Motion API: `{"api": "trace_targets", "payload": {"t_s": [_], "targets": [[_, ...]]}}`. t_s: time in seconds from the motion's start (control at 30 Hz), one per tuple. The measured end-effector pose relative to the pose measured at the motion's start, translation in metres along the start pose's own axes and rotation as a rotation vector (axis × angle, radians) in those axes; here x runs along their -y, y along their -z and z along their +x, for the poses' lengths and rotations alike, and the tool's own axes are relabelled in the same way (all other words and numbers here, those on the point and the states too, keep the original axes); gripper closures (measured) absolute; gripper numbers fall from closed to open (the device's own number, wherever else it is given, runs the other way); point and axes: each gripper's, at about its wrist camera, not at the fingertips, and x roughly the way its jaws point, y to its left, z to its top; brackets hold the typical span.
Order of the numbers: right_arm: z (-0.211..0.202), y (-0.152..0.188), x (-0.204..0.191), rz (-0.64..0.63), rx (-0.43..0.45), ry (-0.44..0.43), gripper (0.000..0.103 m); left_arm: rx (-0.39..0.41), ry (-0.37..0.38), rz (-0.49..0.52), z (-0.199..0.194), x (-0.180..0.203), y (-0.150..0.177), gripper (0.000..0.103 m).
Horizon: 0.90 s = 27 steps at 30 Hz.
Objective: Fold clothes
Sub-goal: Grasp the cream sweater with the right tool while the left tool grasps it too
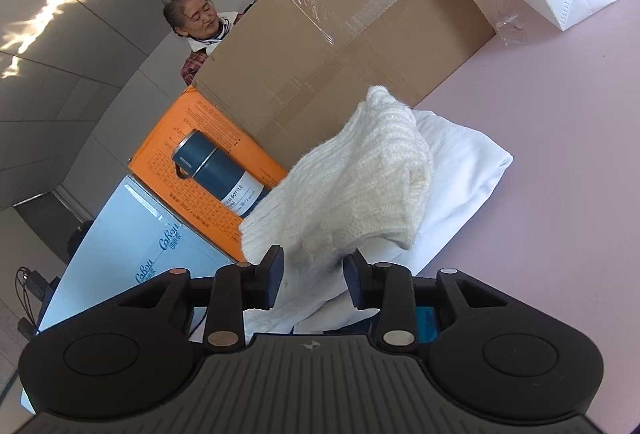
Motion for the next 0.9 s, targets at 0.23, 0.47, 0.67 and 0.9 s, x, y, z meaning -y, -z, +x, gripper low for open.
{"api": "trace_targets", "payload": {"t_s": [0.23,0.47,0.67,0.9], "targets": [[0.021,-0.013,-0.003,0.018,0.046,0.025,0.028,-0.075,-0.013,0.077,0.008,0.009,0.007,0.000],[0.014,-0.006,-0.007,0.058,0.080,-0.030,0.087,-0.073,0.000,0.060,0.007,0.006,0.007,0.000],[-0.001,0.008,-0.012,0.151,0.031,-0.284,0.088,-0.068,0.042,0.028,0.005,0.004,0.005,0.003],[-0.005,0.017,-0.042,0.026,0.001,-0.365,0.088,0.011,0.019,0.136,-0.009,0.019,0.004,0.064]]}}
